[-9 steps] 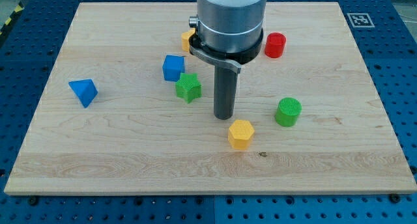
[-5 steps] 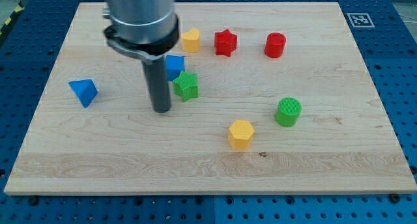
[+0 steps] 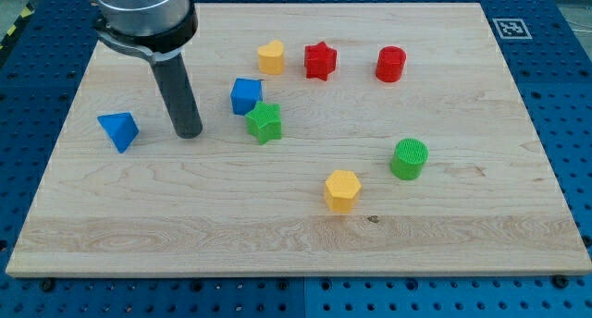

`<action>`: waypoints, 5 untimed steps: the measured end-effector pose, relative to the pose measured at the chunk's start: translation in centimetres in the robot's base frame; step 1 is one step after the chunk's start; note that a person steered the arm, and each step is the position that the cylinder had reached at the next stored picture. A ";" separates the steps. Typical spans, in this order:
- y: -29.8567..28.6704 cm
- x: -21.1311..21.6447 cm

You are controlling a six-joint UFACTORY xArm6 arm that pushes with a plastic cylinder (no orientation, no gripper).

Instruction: Move green star vertically towards red star

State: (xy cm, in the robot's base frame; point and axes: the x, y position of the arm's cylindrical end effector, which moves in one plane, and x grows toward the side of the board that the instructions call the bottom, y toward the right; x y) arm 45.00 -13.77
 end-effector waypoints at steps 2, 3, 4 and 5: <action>0.8 0.0; 2.7 -0.2; 4.9 -0.2; 7.3 -0.2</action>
State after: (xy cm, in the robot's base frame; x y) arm 44.77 -6.42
